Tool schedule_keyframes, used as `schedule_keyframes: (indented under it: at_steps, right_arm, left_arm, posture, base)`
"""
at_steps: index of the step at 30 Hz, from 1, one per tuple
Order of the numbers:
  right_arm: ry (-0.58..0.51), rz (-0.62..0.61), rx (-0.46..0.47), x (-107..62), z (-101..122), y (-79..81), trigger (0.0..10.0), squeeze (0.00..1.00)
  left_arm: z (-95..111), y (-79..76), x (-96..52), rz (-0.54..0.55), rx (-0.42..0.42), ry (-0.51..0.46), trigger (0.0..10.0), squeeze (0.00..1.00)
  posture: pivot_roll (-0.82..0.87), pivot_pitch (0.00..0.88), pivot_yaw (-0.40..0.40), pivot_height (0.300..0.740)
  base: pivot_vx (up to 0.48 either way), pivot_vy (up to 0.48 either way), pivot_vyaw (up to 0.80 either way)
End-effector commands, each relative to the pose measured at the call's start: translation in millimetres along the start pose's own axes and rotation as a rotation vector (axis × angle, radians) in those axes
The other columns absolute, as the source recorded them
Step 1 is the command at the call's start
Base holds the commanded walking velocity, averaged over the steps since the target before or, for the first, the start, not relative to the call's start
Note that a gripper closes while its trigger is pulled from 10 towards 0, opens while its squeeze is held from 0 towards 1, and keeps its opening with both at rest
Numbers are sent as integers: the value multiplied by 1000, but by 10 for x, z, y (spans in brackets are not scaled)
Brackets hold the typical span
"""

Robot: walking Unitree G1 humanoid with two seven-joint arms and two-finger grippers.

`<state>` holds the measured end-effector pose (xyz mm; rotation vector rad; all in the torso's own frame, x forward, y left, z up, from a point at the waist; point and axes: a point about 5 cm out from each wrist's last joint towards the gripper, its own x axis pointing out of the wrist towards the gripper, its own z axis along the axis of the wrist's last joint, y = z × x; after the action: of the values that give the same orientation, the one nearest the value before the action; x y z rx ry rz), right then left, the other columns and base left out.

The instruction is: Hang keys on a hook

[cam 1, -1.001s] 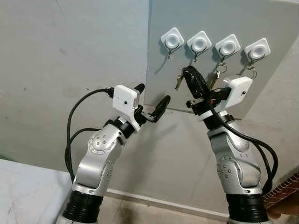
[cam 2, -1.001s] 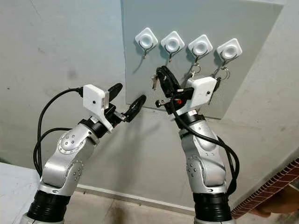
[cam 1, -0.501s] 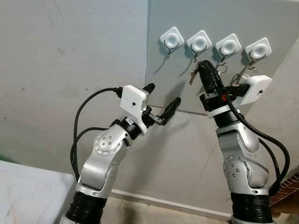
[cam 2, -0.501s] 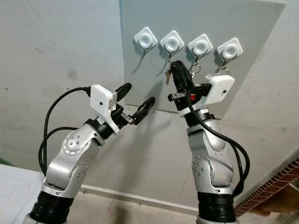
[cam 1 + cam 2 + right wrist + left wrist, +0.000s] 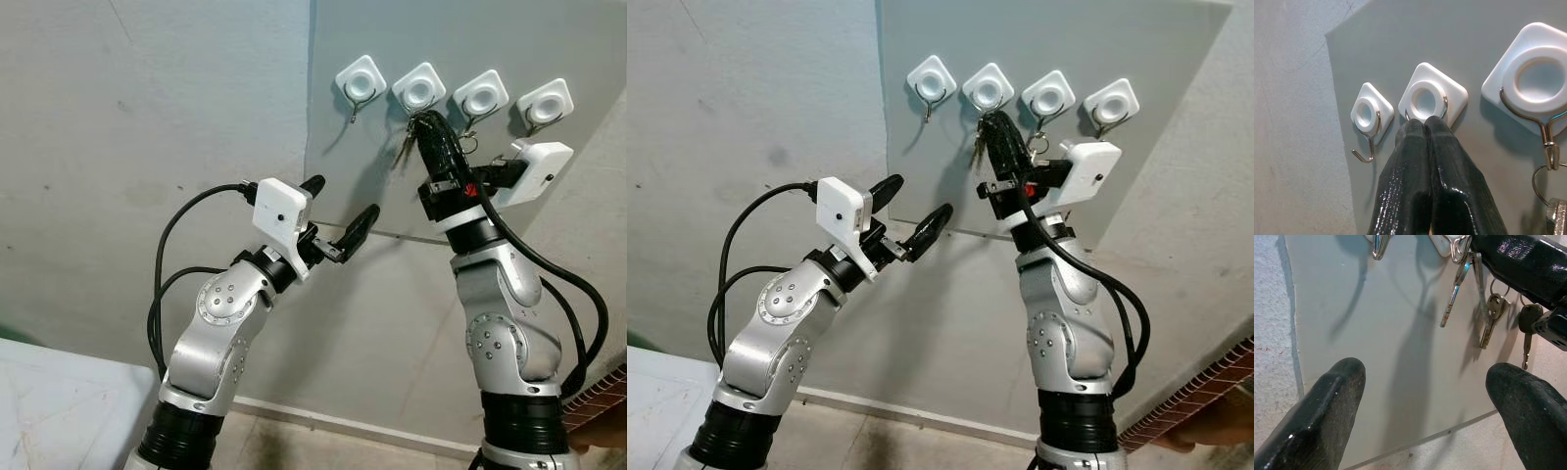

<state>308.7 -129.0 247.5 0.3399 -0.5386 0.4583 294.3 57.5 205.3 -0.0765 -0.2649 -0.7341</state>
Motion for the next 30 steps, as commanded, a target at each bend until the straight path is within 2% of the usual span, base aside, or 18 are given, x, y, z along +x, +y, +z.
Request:
schedule_keyframes:
  at_steps: [1,4,7,8,9,10,13,16,19,25,30]
  right_arm:
    - [-14,18,1,55,35,31,10000,0]
    - [-11,20,-9,56,35,29,10000,0]
    - [12,23,-66,35,8,15,10000,0]
    - [39,42,-167,6,-17,6,10000,0]
    - [46,48,-195,-2,-24,5,10000,0]
    - [71,71,-260,-18,-46,9,10000,0]
    - [80,84,-314,-25,-49,11,10000,0]
    - [109,133,-525,-32,-59,6,10000,0]
    - [122,174,-678,-30,-72,6,10000,0]
    - [91,116,-633,-26,-78,-30,10000,0]
    - [82,98,-629,-30,-98,-35,10000,0]
  left_arm:
    - [89,-25,26,-15,16,-26,10000,0]
    - [90,-26,25,-14,14,-26,10000,0]
    - [88,-25,23,-14,13,-27,10000,0]
    - [87,-20,23,-10,10,-27,10000,0]
    - [87,-19,23,-9,9,-27,10000,0]
    - [87,-18,22,-7,4,-29,10000,0]
    - [88,-17,20,-7,1,-29,10000,0]
    - [86,-14,18,-7,-1,-28,10000,0]
    - [83,-12,17,-5,-6,-28,10000,0]
    - [86,-12,19,1,-12,-29,10000,0]
    - [87,-10,18,3,-16,-29,10000,0]
  posture:
    - [51,0,-19,740]
    - [51,0,-21,740]
    - [51,0,-21,740]
    - [50,0,-20,740]
    - [50,0,-20,740]
    - [49,0,-19,740]
    - [47,0,-18,740]
    - [46,0,-17,740]
    - [47,0,-17,740]
    - [50,0,-19,740]
    - [53,0,-19,740]
  base:
    - [0,0,0]
    - [0,0,0]
    - [0,0,0]
    - [0,0,0]
    - [0,0,0]
    - [0,0,0]
    - [0,0,0]
    - [0,0,0]
    - [0,0,0]
    - [0,0,0]
    - [0,0,0]
